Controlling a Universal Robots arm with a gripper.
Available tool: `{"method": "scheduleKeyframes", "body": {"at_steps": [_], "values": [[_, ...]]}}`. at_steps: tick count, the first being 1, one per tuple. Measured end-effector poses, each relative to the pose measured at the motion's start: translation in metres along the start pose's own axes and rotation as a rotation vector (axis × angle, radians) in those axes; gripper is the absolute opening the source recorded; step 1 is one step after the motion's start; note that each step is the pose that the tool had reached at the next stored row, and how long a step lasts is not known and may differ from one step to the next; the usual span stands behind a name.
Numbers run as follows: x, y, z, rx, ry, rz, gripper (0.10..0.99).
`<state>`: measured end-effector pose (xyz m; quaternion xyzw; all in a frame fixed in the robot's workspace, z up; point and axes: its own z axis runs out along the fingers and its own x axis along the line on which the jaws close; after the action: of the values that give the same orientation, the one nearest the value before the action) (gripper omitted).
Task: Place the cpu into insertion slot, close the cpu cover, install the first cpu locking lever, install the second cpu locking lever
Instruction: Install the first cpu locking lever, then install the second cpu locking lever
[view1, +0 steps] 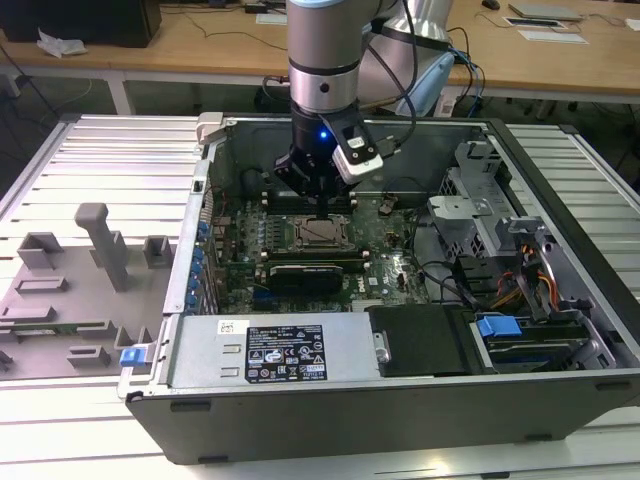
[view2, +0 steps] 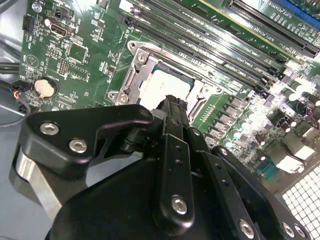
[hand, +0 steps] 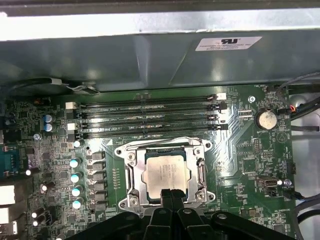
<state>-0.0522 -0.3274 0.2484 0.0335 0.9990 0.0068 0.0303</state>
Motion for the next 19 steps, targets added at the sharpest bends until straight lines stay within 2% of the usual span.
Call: {"method": "scheduleKeyframes", "body": {"at_steps": [17,19], "values": [[0.0,0.0,-0.0003,0.0,0.0,0.0,0.106],[-0.0002,0.0001,-0.0048,0.0,0.0,0.0,0.106]]}}
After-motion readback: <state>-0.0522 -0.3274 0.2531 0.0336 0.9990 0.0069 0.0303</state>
